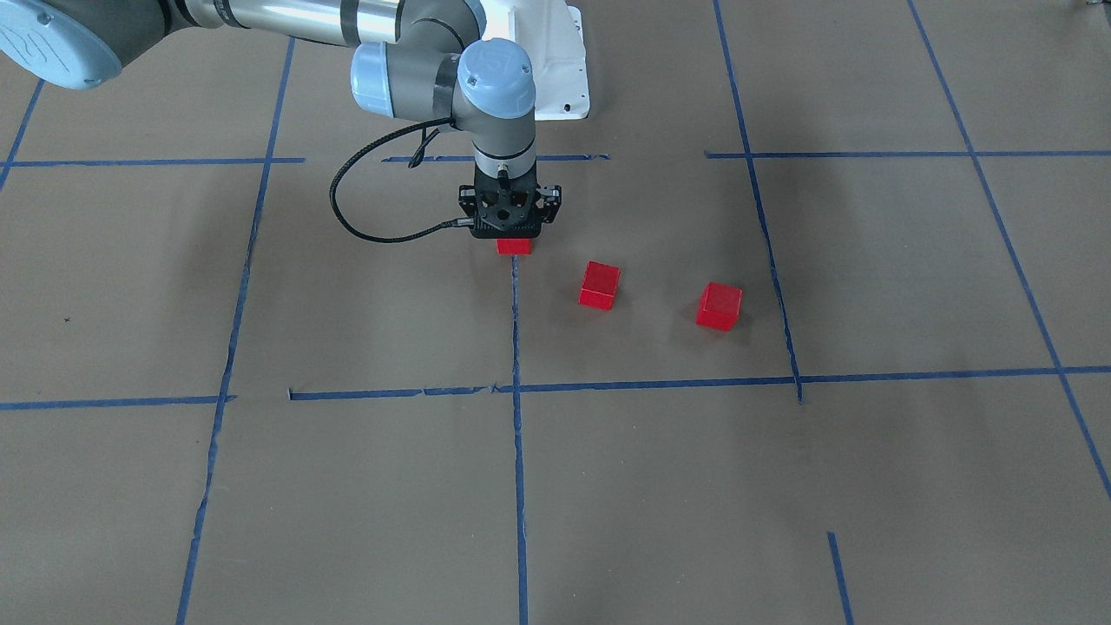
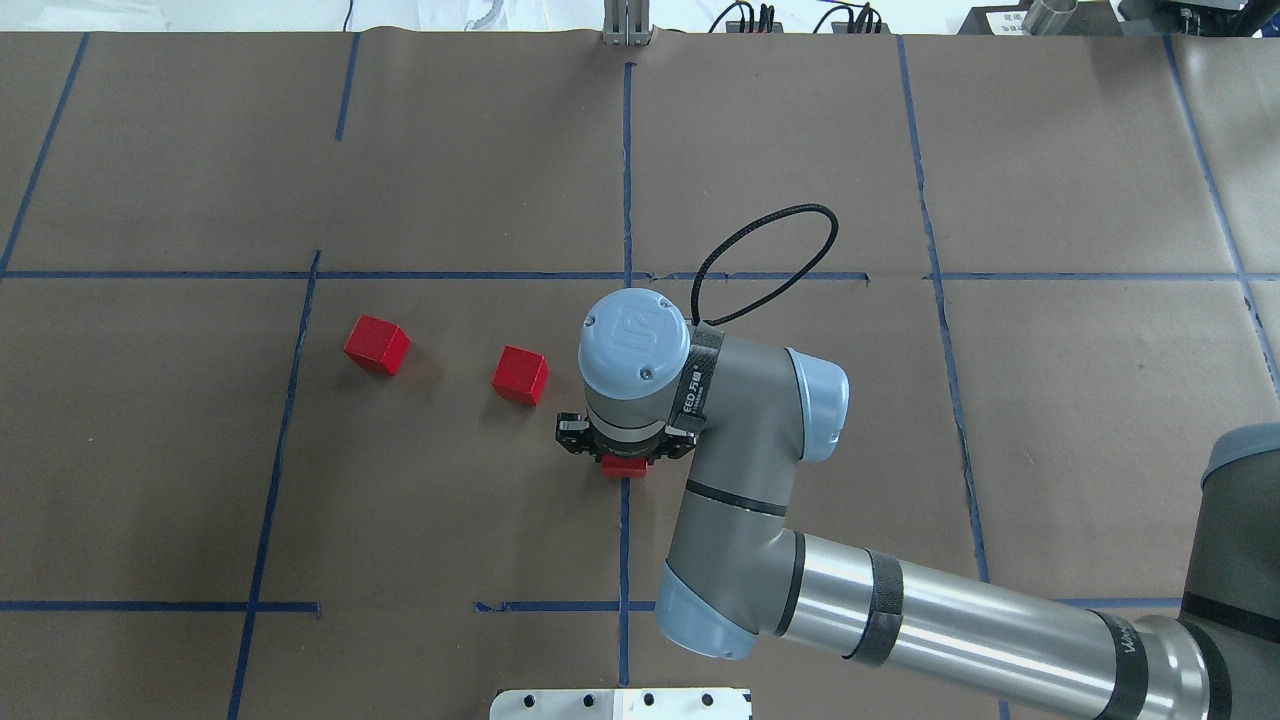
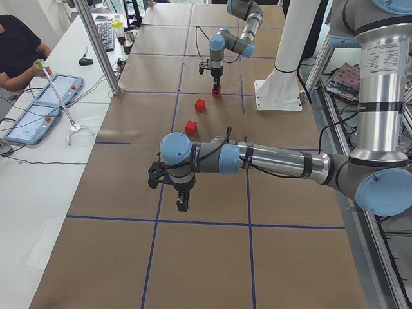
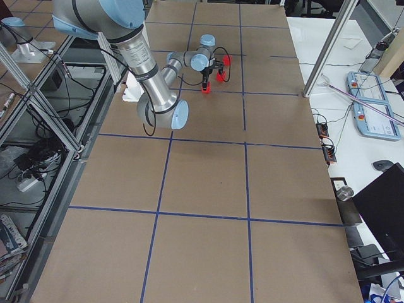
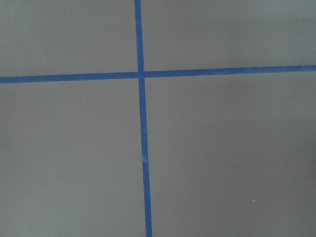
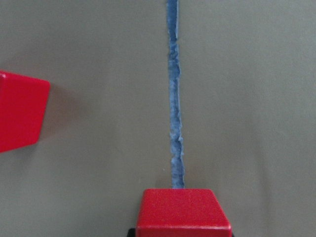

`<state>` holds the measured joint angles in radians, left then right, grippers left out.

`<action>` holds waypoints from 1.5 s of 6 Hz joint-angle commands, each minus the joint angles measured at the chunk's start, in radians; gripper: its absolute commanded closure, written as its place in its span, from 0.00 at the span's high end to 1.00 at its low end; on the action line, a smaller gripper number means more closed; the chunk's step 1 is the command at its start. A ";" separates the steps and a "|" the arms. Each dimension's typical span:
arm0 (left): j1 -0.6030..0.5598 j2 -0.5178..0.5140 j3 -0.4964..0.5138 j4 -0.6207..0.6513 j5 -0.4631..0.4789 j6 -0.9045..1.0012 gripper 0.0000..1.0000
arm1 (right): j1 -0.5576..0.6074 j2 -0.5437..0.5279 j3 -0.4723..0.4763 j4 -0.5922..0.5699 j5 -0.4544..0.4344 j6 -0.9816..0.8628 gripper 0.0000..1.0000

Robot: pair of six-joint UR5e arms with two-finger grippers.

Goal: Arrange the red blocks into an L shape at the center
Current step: 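Lower the red cube onto the center grid cross and open the right gripper, then raise the right gripper away while the left arm reaches toward the red cubes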

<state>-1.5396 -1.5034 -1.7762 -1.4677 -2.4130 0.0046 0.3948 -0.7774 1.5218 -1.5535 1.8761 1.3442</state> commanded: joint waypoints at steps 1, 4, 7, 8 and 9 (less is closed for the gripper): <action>0.000 0.002 -0.003 0.001 0.000 0.000 1.00 | -0.001 0.000 0.000 0.001 0.000 0.000 0.89; 0.000 0.002 -0.006 0.001 0.000 0.000 1.00 | -0.001 0.001 0.012 0.000 0.000 -0.005 1.00; 0.036 -0.014 -0.008 -0.028 -0.002 -0.002 1.00 | 0.074 -0.150 0.279 -0.019 0.029 -0.005 1.00; 0.096 -0.014 -0.029 -0.067 -0.003 -0.002 1.00 | 0.125 -0.205 0.338 -0.019 0.063 -0.005 1.00; 0.142 -0.026 -0.031 -0.103 -0.005 -0.084 1.00 | 0.175 -0.235 0.369 -0.019 0.128 -0.020 1.00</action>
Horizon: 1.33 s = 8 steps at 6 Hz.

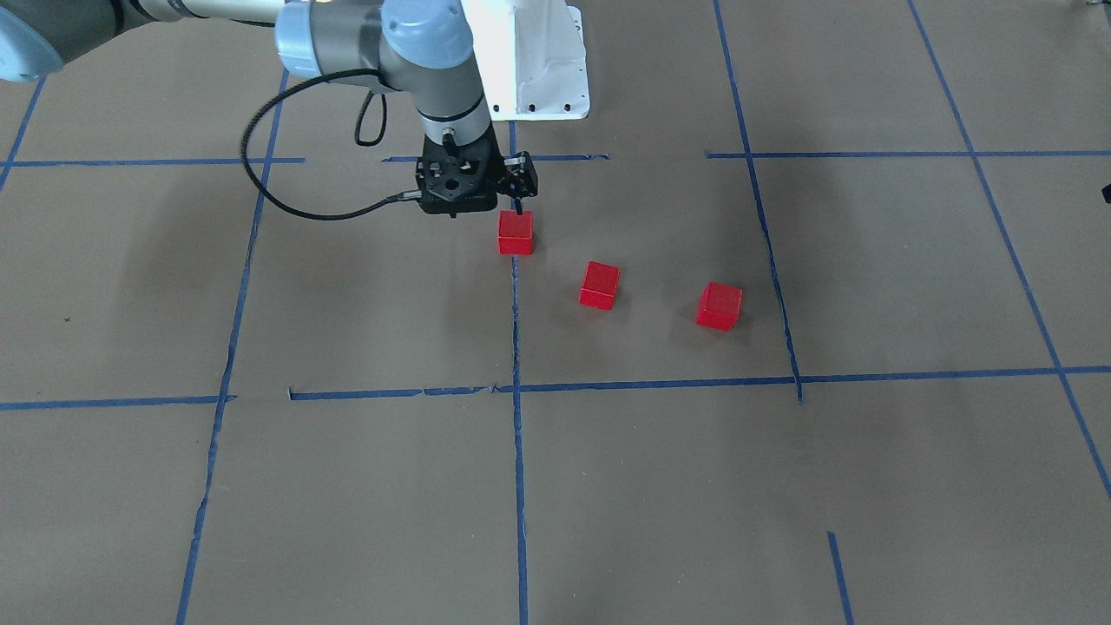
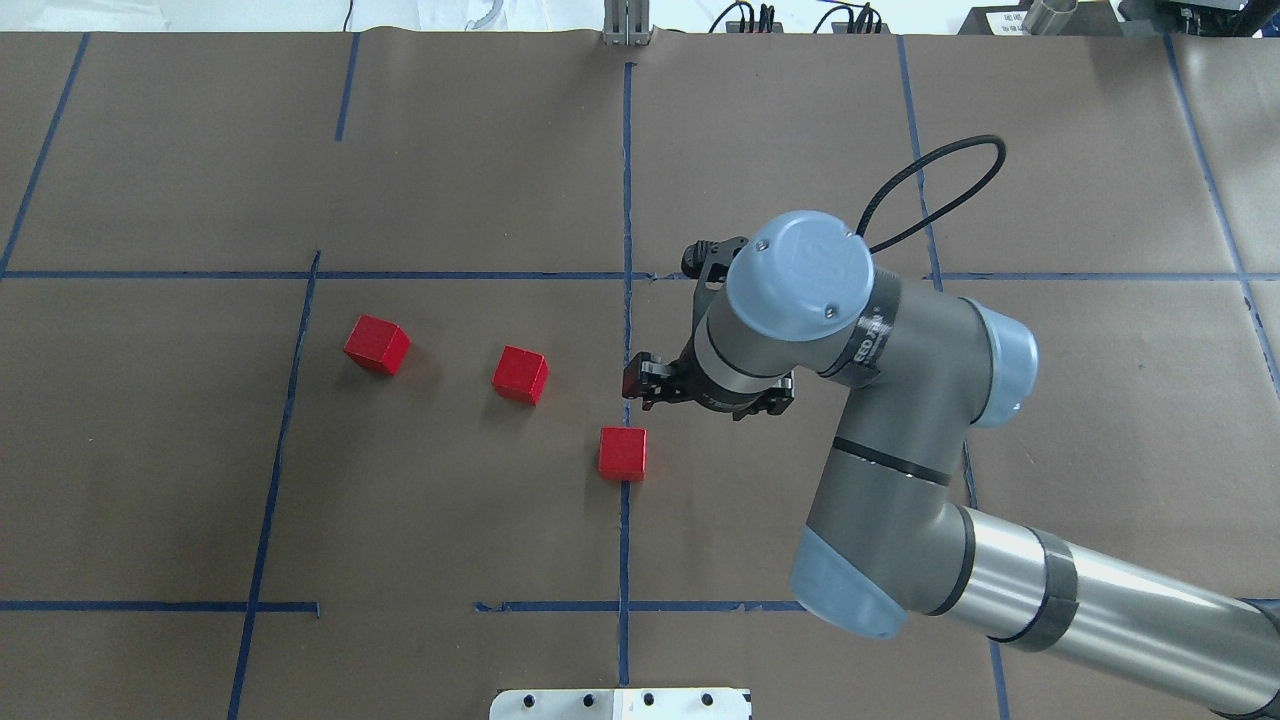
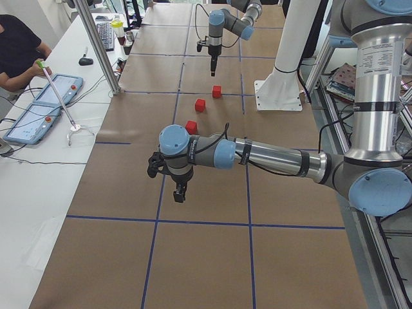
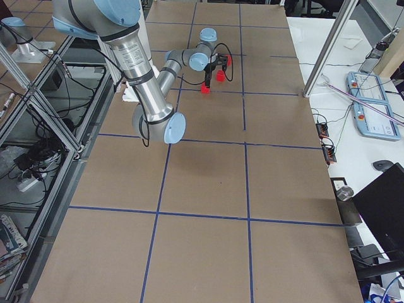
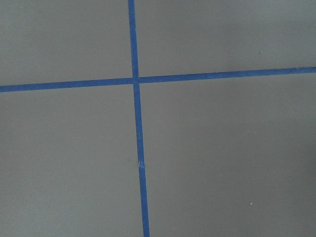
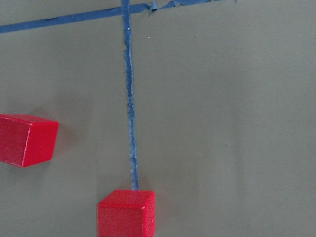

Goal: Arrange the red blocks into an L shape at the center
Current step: 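Raise the right gripper away while the left arm reaches toward the red cubes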

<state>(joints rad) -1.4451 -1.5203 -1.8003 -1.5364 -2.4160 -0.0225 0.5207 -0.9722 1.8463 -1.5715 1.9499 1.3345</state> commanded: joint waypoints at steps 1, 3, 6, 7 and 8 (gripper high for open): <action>0.148 -0.065 -0.007 -0.110 -0.017 -0.191 1.00 | 0.080 -0.113 0.101 0.001 0.093 -0.059 1.00; 0.303 -0.141 -0.008 -0.250 -0.012 -0.291 1.00 | 0.140 -0.213 0.166 0.001 0.150 -0.139 1.00; 0.549 -0.351 -0.007 -0.323 0.090 -0.647 1.00 | 0.185 -0.301 0.168 0.008 0.158 -0.262 1.00; 0.618 -0.407 -0.007 -0.318 0.107 -0.712 1.00 | 0.189 -0.315 0.168 0.011 0.158 -0.282 1.00; 0.711 -0.453 0.002 -0.315 0.195 -0.806 1.00 | 0.190 -0.325 0.168 0.011 0.158 -0.282 1.00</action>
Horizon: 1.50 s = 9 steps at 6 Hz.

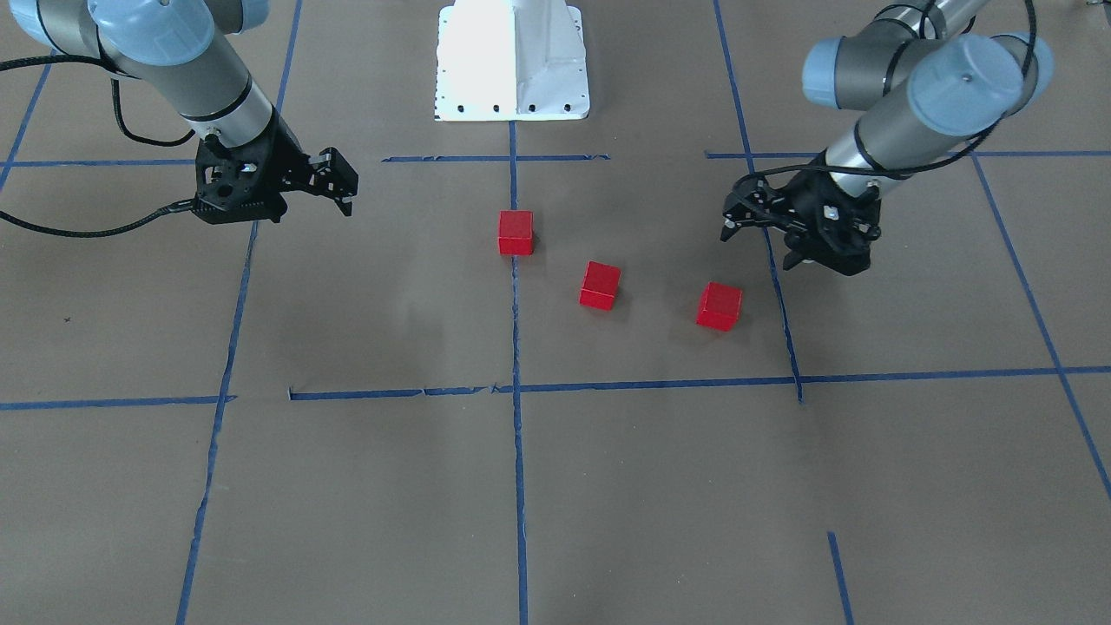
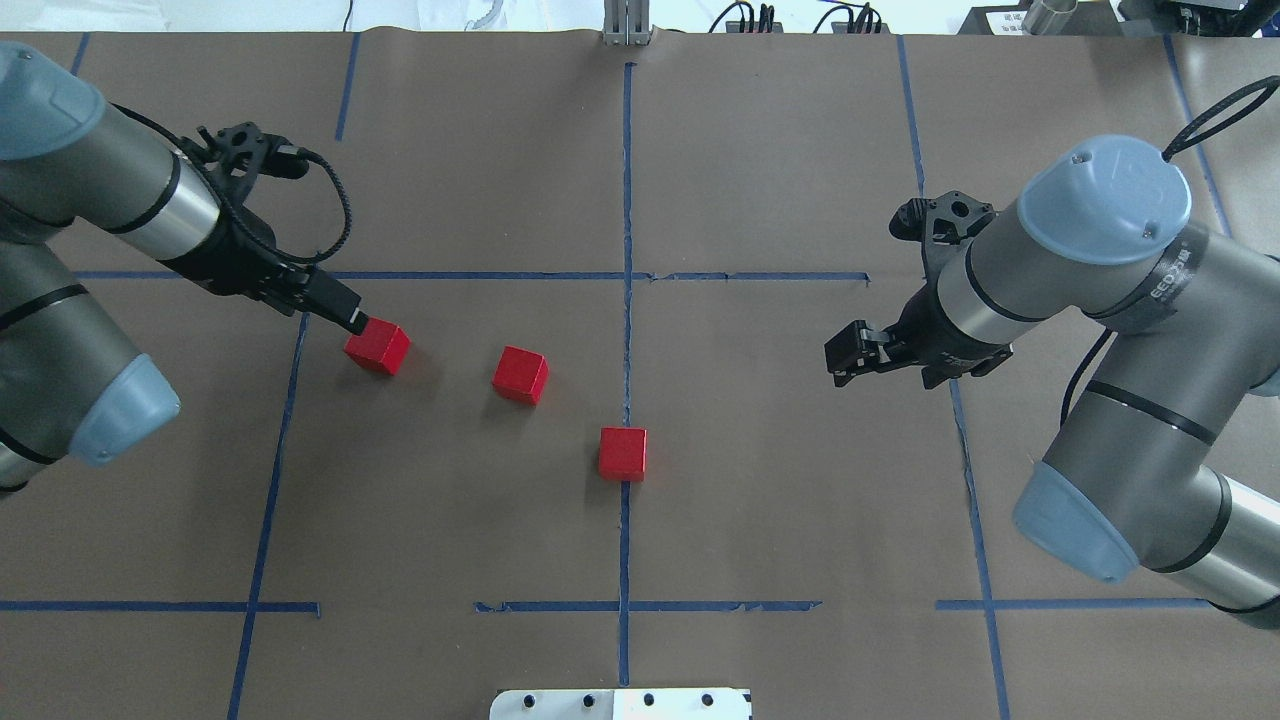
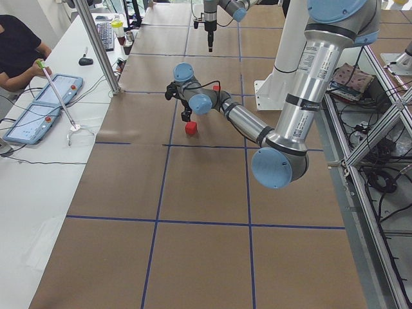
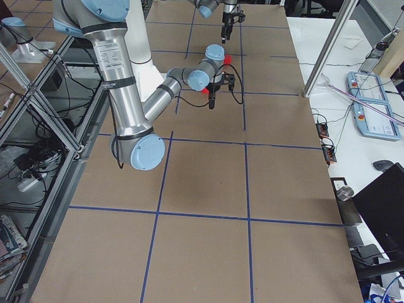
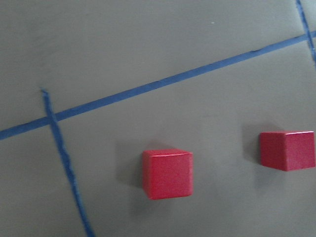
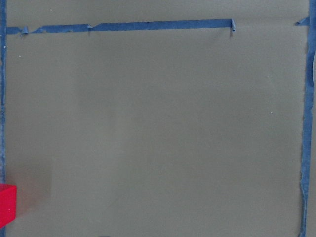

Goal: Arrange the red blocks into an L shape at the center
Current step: 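Raise the right gripper away while the left arm reaches toward the red cubes, then close the left gripper on the red cube nearest the center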

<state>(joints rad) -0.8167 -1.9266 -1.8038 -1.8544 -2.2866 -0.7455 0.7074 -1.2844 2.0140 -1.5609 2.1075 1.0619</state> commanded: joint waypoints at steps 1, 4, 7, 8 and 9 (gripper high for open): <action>0.159 -0.108 0.033 0.056 0.187 -0.139 1.00 | 0.003 -0.030 0.006 0.001 0.000 -0.019 1.00; 0.247 -0.265 0.173 0.095 0.336 -0.210 1.00 | 0.003 -0.041 0.005 0.001 -0.001 -0.020 1.00; 0.270 -0.282 0.234 0.086 0.402 -0.201 1.00 | 0.000 -0.053 0.006 0.002 -0.001 -0.020 1.00; 0.277 -0.282 0.245 0.084 0.412 -0.199 1.00 | 0.000 -0.053 0.005 0.002 -0.001 -0.022 1.00; 0.277 -0.284 0.248 0.084 0.412 -0.199 0.90 | 0.000 -0.053 0.008 0.002 -0.001 -0.020 1.00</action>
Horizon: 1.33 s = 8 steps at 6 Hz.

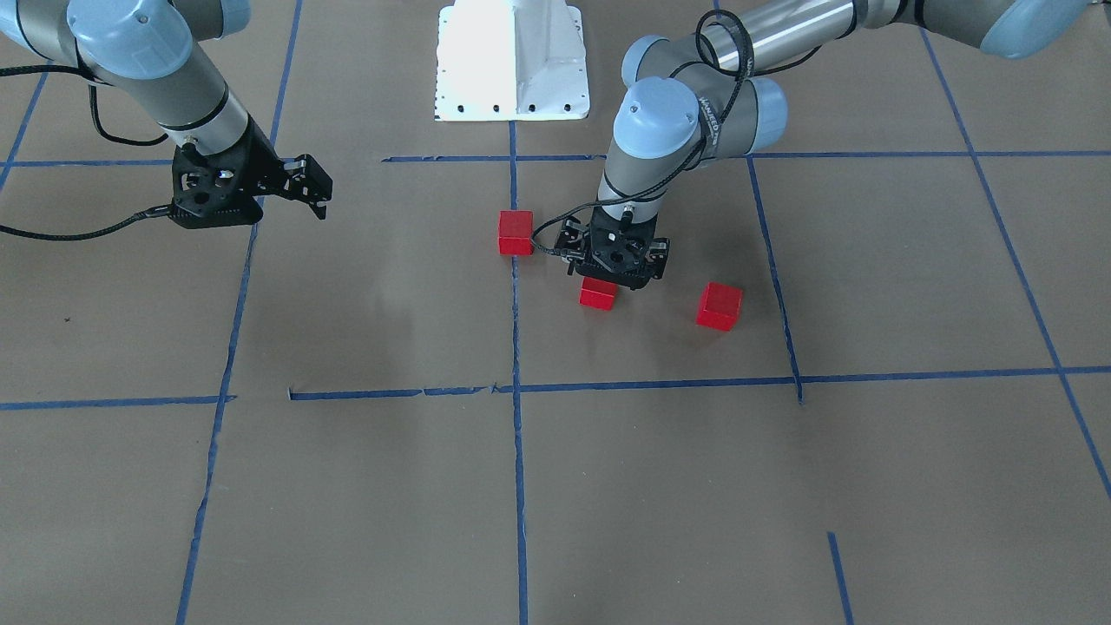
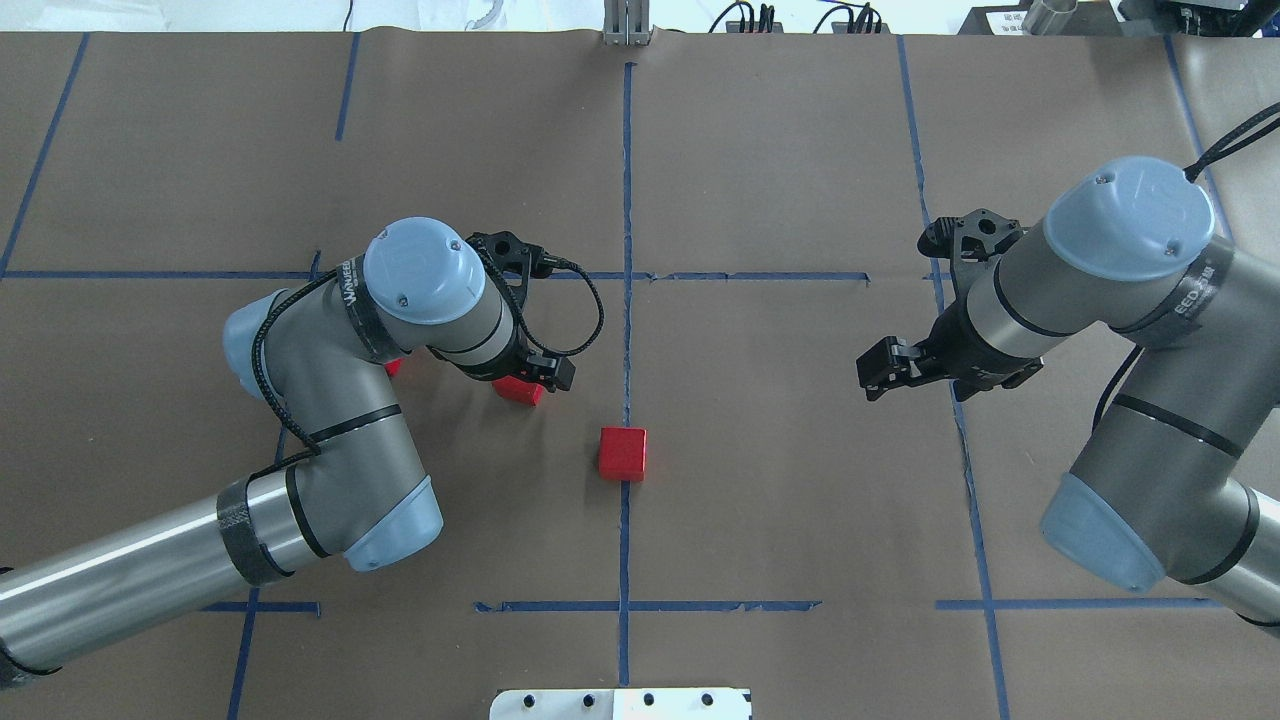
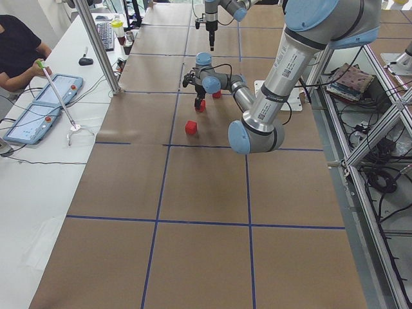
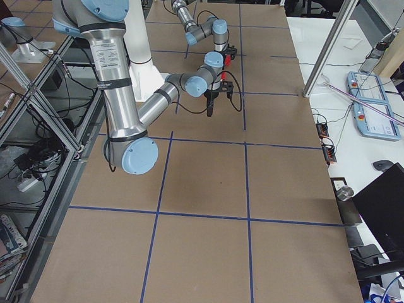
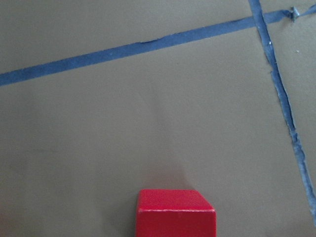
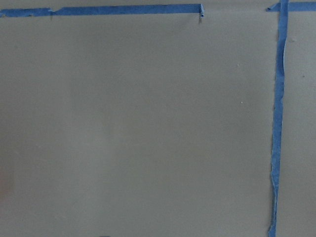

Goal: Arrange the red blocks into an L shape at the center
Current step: 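Close the left gripper on the red cube nearest the center, then carry the red cube with the left gripper beside the placed cube, farther from the robot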

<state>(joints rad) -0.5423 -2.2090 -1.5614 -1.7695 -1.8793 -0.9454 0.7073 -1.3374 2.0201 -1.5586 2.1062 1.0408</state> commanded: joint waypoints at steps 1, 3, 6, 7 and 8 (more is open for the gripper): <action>0.002 -0.001 0.007 -0.001 0.006 -0.001 0.49 | 0.000 0.000 0.002 0.000 0.000 0.001 1.00; 0.002 -0.050 0.012 0.013 0.008 -0.010 0.00 | 0.001 -0.002 0.003 0.000 -0.002 0.001 1.00; 0.056 -0.198 0.078 0.168 0.092 -0.114 0.00 | 0.004 -0.011 0.002 0.000 -0.002 0.001 1.00; 0.077 -0.213 0.083 0.171 0.094 -0.151 0.00 | 0.004 -0.016 0.000 0.000 -0.003 0.001 1.00; 0.099 -0.224 0.083 0.171 0.095 -0.205 0.00 | 0.004 -0.017 0.000 0.000 -0.003 0.001 1.00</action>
<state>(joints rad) -0.4661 -2.4189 -1.4805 -1.6034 -1.7881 -1.0979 0.7116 -1.3517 2.0207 -1.5585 2.1035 1.0416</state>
